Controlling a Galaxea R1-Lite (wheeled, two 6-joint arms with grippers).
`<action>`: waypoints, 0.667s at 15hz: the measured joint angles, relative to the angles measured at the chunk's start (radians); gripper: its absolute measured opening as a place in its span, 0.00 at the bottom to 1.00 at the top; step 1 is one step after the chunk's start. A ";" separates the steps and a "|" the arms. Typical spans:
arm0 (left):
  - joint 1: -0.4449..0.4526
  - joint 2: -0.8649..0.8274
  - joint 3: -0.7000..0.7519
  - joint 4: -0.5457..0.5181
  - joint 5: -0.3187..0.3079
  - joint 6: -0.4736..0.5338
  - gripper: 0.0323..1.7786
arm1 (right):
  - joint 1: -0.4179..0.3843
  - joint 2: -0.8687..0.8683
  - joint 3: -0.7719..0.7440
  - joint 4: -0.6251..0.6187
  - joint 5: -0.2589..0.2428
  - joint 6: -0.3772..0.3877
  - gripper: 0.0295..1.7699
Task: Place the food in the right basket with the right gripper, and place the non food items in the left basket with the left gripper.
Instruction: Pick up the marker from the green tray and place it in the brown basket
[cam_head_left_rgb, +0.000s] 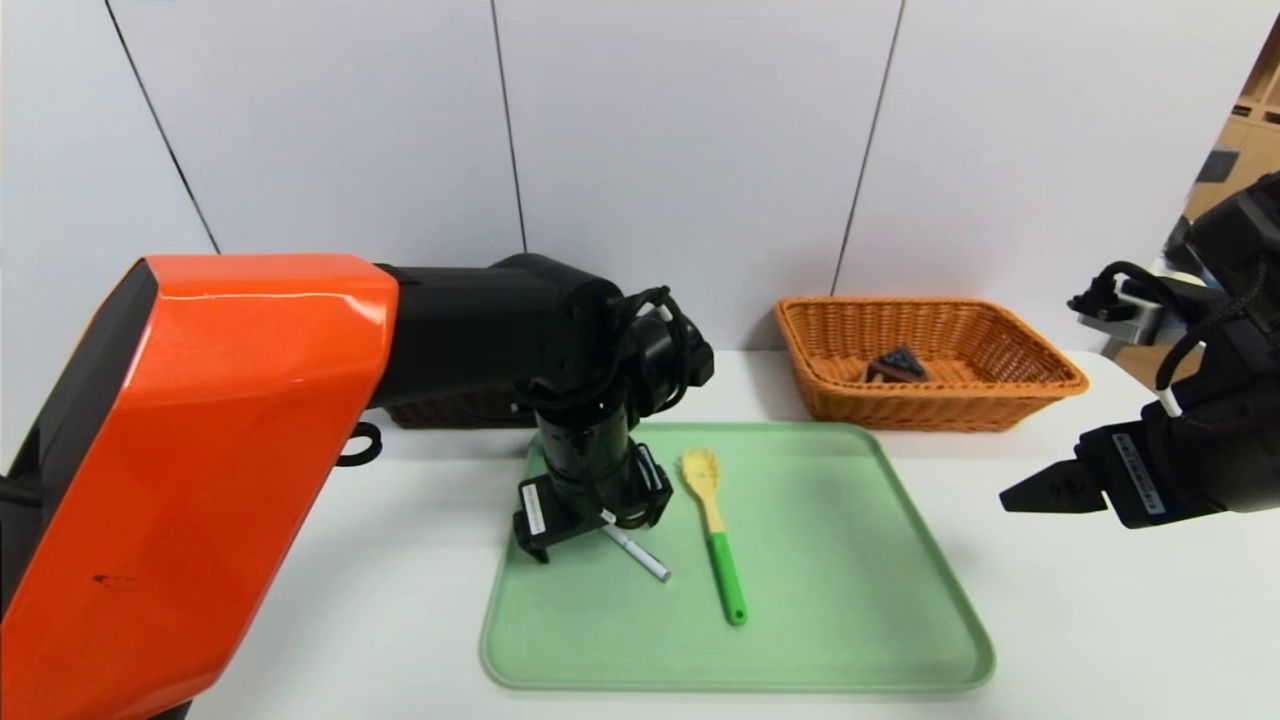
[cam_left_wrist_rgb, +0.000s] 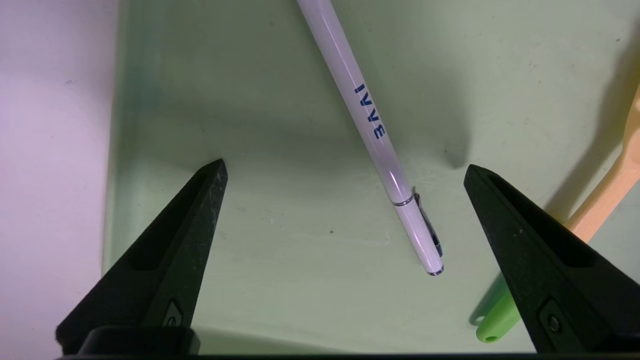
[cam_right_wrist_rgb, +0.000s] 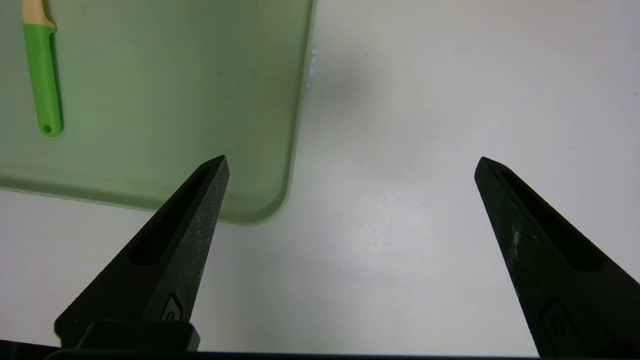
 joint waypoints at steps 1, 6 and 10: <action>0.000 0.001 0.000 0.000 0.000 0.005 0.95 | 0.000 0.002 0.000 0.000 -0.001 0.000 0.96; 0.000 0.007 0.000 0.013 0.003 0.050 0.95 | 0.000 0.007 -0.001 -0.006 -0.001 -0.003 0.96; 0.000 0.007 0.000 0.022 0.004 0.067 0.95 | 0.001 0.015 -0.001 -0.015 -0.001 -0.004 0.96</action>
